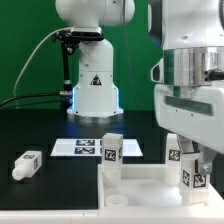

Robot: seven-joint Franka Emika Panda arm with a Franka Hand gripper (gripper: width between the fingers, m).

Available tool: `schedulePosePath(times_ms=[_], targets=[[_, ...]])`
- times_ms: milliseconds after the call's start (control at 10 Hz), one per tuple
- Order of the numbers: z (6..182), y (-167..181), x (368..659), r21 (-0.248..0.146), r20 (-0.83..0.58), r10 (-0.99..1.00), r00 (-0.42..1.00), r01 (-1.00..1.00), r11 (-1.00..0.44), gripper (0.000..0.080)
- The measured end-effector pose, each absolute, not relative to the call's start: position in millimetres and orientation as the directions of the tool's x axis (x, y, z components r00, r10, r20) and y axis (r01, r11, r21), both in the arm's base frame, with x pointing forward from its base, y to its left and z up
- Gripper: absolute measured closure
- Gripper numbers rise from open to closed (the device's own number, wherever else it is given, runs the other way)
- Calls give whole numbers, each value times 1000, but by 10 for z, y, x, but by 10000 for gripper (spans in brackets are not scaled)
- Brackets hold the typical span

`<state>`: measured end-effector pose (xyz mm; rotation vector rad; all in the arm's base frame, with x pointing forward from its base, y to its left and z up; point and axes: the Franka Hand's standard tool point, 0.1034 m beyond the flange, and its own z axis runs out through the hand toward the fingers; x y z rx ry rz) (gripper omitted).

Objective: Assemble square table

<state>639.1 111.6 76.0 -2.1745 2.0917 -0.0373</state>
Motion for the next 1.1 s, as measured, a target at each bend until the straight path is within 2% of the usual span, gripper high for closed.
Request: schedulePosePath(times_ms=[100,200,300,400,500,600,700,1000,1100], targets=[[757,1130,6397,-101,-100,-987,-129,-985,140,515],[761,1161,6399,-100,-100,-975,-196,-973,206,515],[760,1155,6399,-102,-98,-979,-177,-977,187,448],[756,1146,6393,-105,-84,-993,-80,-990,89,448],[756,1147,6382,-103,-73,-996,50,-994,-42,239],[777,1149,6404,-113,-57,-977,207,-973,-199,239],[802,1151,6436,-129,-35,-918,394,-913,-387,164],[796,1142,6436,-132,-3,-824,567,-817,-561,152],[801,1135,6442,-118,35,-717,696,-710,-694,152]])
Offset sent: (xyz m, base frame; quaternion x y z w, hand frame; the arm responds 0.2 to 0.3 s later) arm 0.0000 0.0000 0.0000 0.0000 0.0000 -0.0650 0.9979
